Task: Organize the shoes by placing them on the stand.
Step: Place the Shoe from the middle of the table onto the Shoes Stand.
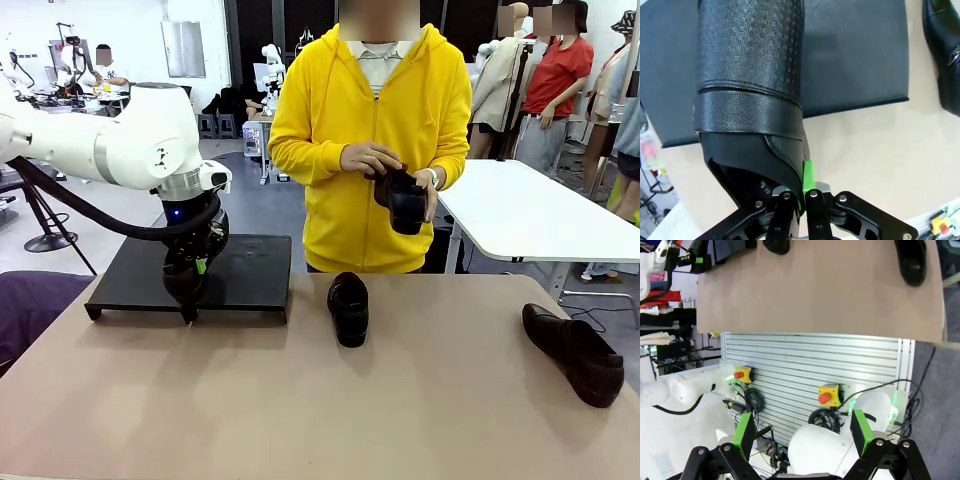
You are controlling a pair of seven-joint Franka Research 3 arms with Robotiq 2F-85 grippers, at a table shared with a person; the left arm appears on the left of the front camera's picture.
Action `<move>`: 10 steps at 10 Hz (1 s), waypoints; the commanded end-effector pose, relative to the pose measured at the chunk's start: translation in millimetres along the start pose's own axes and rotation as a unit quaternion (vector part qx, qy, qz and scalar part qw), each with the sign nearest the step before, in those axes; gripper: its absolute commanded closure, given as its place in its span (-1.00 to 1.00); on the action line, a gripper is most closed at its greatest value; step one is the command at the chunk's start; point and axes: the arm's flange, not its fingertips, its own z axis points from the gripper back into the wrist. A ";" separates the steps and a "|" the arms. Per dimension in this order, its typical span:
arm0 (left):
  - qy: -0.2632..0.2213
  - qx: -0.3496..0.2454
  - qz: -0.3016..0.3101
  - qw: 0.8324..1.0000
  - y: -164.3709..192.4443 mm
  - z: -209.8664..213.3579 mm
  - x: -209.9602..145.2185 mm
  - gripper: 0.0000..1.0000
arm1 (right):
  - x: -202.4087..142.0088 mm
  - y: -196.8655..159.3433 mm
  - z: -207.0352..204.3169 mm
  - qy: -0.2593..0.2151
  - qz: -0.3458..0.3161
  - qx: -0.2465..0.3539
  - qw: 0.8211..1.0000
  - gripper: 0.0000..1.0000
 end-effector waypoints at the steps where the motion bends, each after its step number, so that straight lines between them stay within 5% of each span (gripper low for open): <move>1: 0.001 -0.001 0.000 1.000 1.2 -1.4 1.6 1.00 | -0.1 1.7 4.1 0.002 0.011 0.008 1.000 -1.00; 4: -0.051 0.014 0.052 0.997 7.1 -15.0 49.1 1.00 | -0.1 1.7 4.1 0.002 0.011 0.008 1.000 -1.00; 10: -0.018 0.003 0.043 0.999 -2.7 -31.8 76.2 1.00 | -0.1 1.7 4.1 0.002 0.011 0.008 1.000 -1.00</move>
